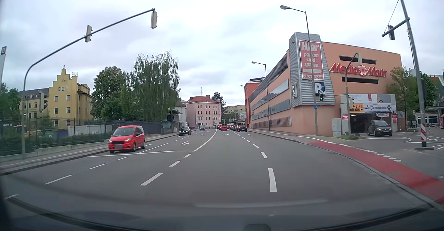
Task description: Follow the waypoints while adhering to traffic rules and regulations
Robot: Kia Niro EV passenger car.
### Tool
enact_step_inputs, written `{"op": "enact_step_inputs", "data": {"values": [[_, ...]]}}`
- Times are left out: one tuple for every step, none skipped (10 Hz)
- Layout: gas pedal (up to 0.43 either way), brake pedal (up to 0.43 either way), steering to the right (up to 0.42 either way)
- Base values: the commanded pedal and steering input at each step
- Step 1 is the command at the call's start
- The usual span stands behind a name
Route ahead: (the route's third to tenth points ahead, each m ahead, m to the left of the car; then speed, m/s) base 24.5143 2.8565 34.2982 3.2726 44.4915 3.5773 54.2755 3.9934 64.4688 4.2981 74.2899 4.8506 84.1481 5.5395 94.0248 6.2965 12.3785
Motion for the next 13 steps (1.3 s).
{"op": "enact_step_inputs", "data": {"values": [[0.079,0.0,-0.01],[0.008,0.0,-0.01],[0.008,0.0,-0.009],[0.008,0.0,-0.01],[0.0,0.0,-0.01],[0.0,0.0,-0.01],[0.0,0.0,-0.01],[0.0,0.0,-0.01],[0.0,0.0,-0.01],[0.0,0.0,-0.01],[0.0,0.0,-0.01],[0.0,0.0,-0.01],[0.0,0.0,-0.01]]}}
